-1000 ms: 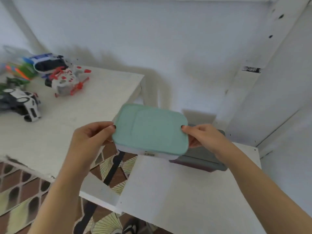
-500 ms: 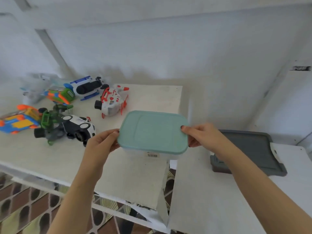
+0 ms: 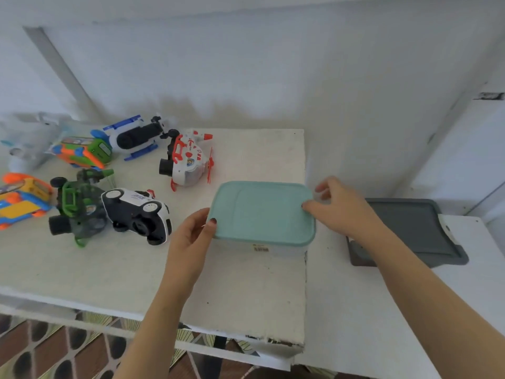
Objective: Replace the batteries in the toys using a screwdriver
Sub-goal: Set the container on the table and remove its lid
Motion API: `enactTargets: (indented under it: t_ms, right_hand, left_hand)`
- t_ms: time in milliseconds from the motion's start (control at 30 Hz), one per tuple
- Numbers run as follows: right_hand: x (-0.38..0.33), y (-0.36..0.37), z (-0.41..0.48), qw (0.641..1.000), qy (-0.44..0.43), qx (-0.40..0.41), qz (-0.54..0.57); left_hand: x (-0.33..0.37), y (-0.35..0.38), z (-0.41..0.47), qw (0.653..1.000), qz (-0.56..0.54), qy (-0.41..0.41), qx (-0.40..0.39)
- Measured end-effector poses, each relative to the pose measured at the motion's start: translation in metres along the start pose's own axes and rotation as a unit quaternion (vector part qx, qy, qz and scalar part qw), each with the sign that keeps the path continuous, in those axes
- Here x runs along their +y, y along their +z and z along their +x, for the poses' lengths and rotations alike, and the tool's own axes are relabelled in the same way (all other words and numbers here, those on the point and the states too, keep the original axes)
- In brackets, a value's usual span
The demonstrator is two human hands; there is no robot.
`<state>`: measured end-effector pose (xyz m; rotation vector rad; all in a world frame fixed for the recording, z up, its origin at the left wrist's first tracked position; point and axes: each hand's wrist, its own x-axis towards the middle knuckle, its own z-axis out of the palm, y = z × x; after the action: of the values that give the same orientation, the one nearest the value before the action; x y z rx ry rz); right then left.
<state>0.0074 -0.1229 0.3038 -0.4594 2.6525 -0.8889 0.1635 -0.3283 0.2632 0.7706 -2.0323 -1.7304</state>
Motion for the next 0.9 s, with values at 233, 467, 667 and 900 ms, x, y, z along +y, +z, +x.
enactTargets:
  t_ms: [233,467,667,900]
  right_hand:
    - [-0.081,0.030,0.025,0.969,-0.215,-0.036,-0.117]
    - [-0.115,0.075,0.057,0.982,-0.149,-0.093,-0.071]
    - [-0.118,0.084,0.063,0.988,-0.111,-0.058,-0.085]
    - [-0.118,0.079,0.062,0.993,-0.102,-0.061,0.001]
  left_hand:
    - [-0.010,0.005,0.000,0.995,0.044,0.011,-0.086]
    - [-0.020,-0.002,0.011,0.984,0.146,0.067,-0.071]
    - [-0.026,0.000,0.014,0.986,0.134,0.086,-0.053]
    - [-0.032,-0.001,0.018,0.989,0.119,0.077,-0.044]
